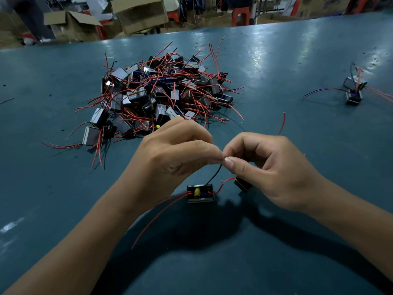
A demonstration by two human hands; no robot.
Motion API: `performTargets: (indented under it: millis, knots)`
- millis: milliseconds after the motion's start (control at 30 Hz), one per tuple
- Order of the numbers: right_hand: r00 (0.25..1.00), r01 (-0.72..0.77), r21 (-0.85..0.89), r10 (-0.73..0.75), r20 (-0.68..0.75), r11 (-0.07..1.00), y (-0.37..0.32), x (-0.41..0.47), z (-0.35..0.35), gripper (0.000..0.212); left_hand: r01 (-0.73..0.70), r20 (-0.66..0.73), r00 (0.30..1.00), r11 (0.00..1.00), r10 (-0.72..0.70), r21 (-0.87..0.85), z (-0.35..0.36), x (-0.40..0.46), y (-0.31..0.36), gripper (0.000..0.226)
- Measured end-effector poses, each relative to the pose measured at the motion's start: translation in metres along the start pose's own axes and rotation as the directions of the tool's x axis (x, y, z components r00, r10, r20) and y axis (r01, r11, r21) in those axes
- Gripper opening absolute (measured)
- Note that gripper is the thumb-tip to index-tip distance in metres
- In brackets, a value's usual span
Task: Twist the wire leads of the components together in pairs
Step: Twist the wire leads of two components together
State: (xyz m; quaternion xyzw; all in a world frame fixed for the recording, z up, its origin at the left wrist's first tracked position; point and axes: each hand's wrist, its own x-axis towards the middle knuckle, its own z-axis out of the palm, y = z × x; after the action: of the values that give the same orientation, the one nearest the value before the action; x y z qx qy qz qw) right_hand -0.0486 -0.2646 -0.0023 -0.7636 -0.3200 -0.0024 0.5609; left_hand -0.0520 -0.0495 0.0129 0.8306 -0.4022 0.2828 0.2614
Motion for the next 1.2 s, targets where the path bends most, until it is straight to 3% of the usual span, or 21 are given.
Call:
performTargets:
  millis: [267, 433, 600, 767, 900, 933, 967, 1067, 1133, 1200]
  knots:
    - [0.998, 0.049, -0.101, -0.051, -0.024, 0.994, 0.000, -0.001, 0.003, 0.007, 0.020, 0.035, 0.999, 0.999, -0.022, 0.048, 0.006, 0.001, 0.001, 0.018]
    - [0.988, 0.095, -0.298, -0.127, -0.092, 0.950, -0.003, -0.002, 0.005, 0.007, 0.190, 0.128, 0.974, 0.982, -0.189, 0.005, 0.005, 0.001, 0.009, 0.019]
    - [0.975, 0.133, -0.492, -0.204, -0.093, 0.860, -0.006, -0.003, 0.007, 0.005, 0.433, 0.257, 0.881, 0.896, -0.396, -0.103, 0.004, 0.003, 0.019, 0.017]
    - [0.972, 0.144, -0.583, -0.224, -0.067, 0.800, -0.006, -0.003, 0.011, 0.007, 0.742, 0.430, 0.669, 0.570, -0.606, -0.352, 0.002, 0.002, 0.019, 0.024]
    - [0.978, 0.143, -0.538, -0.204, -0.054, 0.831, -0.006, -0.002, 0.010, 0.006, 0.823, 0.524, 0.539, 0.281, -0.660, -0.493, 0.001, 0.002, 0.019, 0.023]
    - [0.979, 0.142, -0.509, -0.197, -0.056, 0.849, -0.006, -0.002, 0.009, 0.005, 0.808, 0.513, 0.556, 0.281, -0.654, -0.518, -0.001, 0.002, 0.017, 0.023]
    - [0.980, 0.136, -0.474, -0.187, -0.062, 0.870, -0.005, -0.001, 0.008, 0.005, 0.769, 0.461, 0.619, 0.373, -0.635, -0.518, -0.004, 0.001, 0.014, 0.021]
    - [0.987, 0.105, -0.383, -0.143, -0.073, 0.918, -0.002, 0.001, 0.005, 0.007, 0.477, 0.227, 0.877, 0.827, -0.424, -0.297, -0.013, -0.001, 0.003, 0.003]
    - [0.991, 0.088, -0.322, -0.116, -0.066, 0.943, -0.001, 0.001, 0.004, 0.007, 0.278, 0.165, 0.954, 0.946, -0.252, -0.165, -0.014, 0.000, 0.002, 0.010]
    - [0.993, 0.088, -0.263, -0.105, -0.051, 0.961, -0.001, 0.001, 0.004, 0.005, 0.145, 0.134, 0.982, 0.986, -0.133, -0.081, -0.014, 0.001, 0.002, 0.012]
